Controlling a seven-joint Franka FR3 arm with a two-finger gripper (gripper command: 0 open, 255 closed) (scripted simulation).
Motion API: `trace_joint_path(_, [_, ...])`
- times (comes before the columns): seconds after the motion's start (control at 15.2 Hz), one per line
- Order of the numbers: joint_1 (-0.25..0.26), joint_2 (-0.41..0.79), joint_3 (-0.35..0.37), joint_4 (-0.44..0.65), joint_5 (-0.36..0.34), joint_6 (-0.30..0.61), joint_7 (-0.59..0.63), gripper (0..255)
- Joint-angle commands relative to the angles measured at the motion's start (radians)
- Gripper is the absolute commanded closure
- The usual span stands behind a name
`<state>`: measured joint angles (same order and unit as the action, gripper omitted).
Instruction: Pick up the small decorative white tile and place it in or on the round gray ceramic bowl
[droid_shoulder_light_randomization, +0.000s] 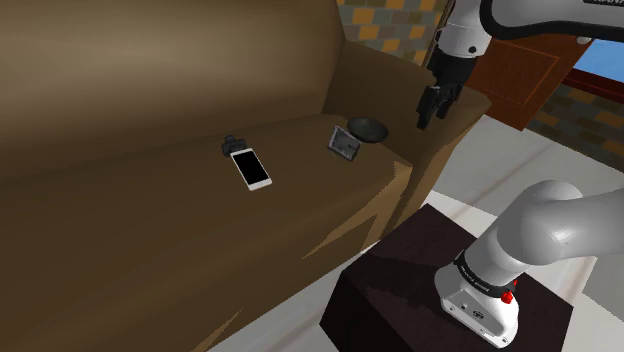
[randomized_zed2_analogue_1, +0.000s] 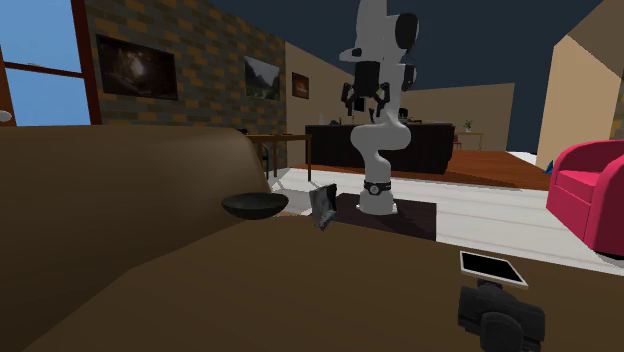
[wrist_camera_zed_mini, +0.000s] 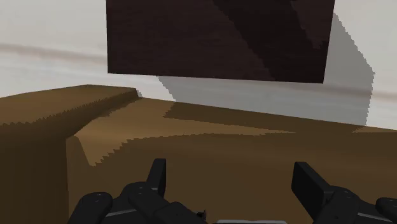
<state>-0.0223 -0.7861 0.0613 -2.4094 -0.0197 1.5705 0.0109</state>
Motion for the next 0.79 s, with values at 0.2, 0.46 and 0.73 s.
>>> trace_joint_path(0.2, [-0.007, 0.117, -0.010, 0.027, -0.001, 0.078, -0.009, 0])
trace_joint_path(0.46, [-0.014, 0.278, -0.023, 0.083, -0.001, 0.167, -0.021, 0])
trace_joint_path(0.73, [-0.020, 0.443, -0.034, 0.160, 0.003, 0.238, -0.034, 0])
